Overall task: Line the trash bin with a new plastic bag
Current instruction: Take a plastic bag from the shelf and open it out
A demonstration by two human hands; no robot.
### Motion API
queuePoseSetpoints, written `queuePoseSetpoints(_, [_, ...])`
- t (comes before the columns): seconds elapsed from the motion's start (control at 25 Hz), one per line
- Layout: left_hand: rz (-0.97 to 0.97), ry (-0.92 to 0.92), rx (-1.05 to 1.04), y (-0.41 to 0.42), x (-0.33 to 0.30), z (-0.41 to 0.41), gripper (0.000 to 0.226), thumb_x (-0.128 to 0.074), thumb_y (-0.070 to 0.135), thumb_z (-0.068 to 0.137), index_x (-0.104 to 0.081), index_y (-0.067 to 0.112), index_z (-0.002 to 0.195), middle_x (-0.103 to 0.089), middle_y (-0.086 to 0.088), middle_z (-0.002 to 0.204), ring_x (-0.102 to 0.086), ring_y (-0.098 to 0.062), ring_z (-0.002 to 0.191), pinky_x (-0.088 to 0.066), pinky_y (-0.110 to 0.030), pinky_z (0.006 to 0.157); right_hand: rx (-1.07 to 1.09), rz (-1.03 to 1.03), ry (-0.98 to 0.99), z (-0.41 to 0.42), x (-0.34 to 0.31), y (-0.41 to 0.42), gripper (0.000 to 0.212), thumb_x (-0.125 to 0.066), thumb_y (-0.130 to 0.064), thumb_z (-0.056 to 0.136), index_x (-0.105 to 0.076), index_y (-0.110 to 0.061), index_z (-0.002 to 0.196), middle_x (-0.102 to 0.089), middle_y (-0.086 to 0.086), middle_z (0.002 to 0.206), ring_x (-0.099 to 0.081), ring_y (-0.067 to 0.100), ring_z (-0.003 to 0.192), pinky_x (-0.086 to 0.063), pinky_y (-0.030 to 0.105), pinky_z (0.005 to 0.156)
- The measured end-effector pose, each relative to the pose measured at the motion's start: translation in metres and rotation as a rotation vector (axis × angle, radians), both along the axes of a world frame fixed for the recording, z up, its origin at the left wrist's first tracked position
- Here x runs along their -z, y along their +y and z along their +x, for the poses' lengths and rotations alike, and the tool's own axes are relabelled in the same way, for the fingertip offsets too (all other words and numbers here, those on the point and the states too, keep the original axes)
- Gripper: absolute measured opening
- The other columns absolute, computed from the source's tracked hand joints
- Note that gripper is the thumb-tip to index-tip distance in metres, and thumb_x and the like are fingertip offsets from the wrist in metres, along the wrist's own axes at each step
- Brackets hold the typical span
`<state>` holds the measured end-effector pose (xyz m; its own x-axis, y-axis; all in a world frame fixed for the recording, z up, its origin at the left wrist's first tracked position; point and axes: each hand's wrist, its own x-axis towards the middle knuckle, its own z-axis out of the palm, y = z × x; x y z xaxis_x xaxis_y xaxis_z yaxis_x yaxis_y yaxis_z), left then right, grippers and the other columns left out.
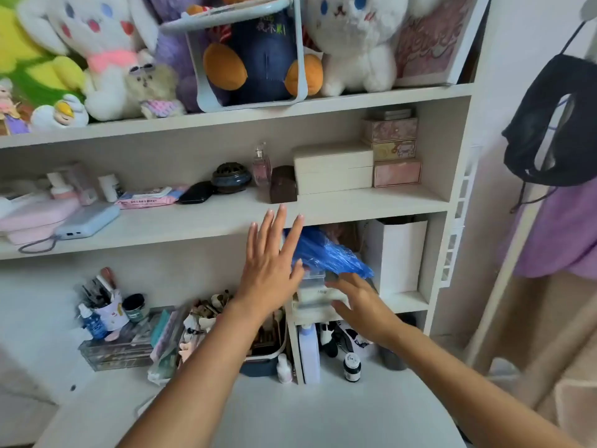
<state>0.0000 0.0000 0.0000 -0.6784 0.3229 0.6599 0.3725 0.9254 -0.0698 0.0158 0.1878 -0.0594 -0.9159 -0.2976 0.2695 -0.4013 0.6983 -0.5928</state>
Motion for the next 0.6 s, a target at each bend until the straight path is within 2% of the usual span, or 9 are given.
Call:
queuePoseSetpoints(0.04, [-0.041, -0.034, -0.011, 0.000, -0.009, -0.014, 0.072, -0.046, 0.030, 0.083, -0.011, 0.021, 0.146, -0.012, -0.014, 0.157, -0.008, -0.032, 0.145, 0.001, -0.046, 0.114, 0.042, 0.098, -0.002, -0.014, 0.005, -0.008, 0.046, -0.050, -0.018, 0.093, -0.040, -0.023, 0.138, -0.029, 0.014, 0.148, -0.030, 0.034, 0.136, -0.027, 0.039, 0.112])
queuePoseSetpoints(0.12, [-0.111, -0.173, -0.048, -0.003, -0.015, -0.031, 0.082, -0.050, 0.030, 0.085, 0.005, 0.026, 0.146, 0.003, -0.008, 0.159, 0.004, -0.027, 0.146, 0.013, -0.044, 0.111, 0.125, 0.254, 0.022, -0.041, 0.003, -0.021, 0.058, -0.049, -0.018, 0.092, -0.026, -0.031, 0.144, -0.002, 0.020, 0.156, -0.005, 0.039, 0.143, -0.018, 0.048, 0.114])
queuePoseSetpoints(0.24, [-0.160, -0.186, -0.044, -0.010, -0.002, -0.039, 0.090, -0.055, 0.032, 0.082, 0.010, 0.030, 0.144, 0.005, -0.006, 0.159, 0.006, -0.026, 0.146, 0.016, -0.044, 0.110, 0.180, 0.422, 0.084, -0.079, -0.005, -0.035, 0.066, -0.048, -0.023, 0.091, -0.014, -0.035, 0.146, 0.009, 0.021, 0.157, 0.005, 0.040, 0.144, -0.014, 0.054, 0.114])
queuePoseSetpoints(0.32, [-0.146, -0.201, -0.027, -0.010, -0.001, -0.039, 0.091, -0.056, 0.033, 0.081, 0.012, 0.034, 0.142, 0.006, -0.005, 0.159, 0.012, -0.022, 0.144, 0.018, -0.044, 0.111, 0.201, 0.494, 0.046, -0.093, -0.006, -0.036, 0.068, -0.047, -0.026, 0.092, -0.008, -0.036, 0.147, 0.003, 0.021, 0.157, -0.003, 0.040, 0.143, -0.020, 0.055, 0.112])
queuePoseSetpoints(0.44, [-0.153, -0.226, -0.045, -0.011, -0.004, -0.041, 0.093, -0.054, 0.033, 0.083, 0.019, 0.034, 0.140, 0.013, -0.003, 0.158, 0.024, -0.015, 0.137, 0.021, -0.042, 0.110, 0.188, 0.604, 0.117, -0.100, 0.006, -0.038, 0.067, -0.049, -0.017, 0.090, -0.015, -0.029, 0.146, -0.033, 0.021, 0.144, -0.031, 0.039, 0.132, -0.034, 0.052, 0.101])
queuePoseSetpoints(0.52, [-0.150, -0.262, -0.058, -0.009, -0.006, -0.038, 0.094, -0.053, 0.033, 0.084, 0.022, 0.030, 0.139, 0.017, -0.002, 0.157, 0.025, -0.016, 0.139, 0.020, -0.043, 0.111, 0.182, 0.574, 0.287, -0.099, 0.011, -0.032, 0.066, -0.059, -0.006, 0.082, -0.034, -0.023, 0.141, -0.054, 0.020, 0.121, -0.049, 0.038, 0.114, -0.043, 0.048, 0.087])
queuePoseSetpoints(0.6, [-0.129, -0.297, -0.052, -0.008, -0.012, -0.034, 0.092, -0.052, 0.033, 0.085, 0.024, 0.030, 0.137, 0.024, 0.000, 0.154, 0.025, -0.018, 0.140, 0.019, -0.043, 0.111, 0.190, 0.553, 0.487, -0.092, 0.009, -0.021, 0.066, -0.076, -0.002, 0.062, -0.058, -0.021, 0.123, -0.066, 0.014, 0.094, -0.062, 0.033, 0.084, -0.049, 0.041, 0.065])
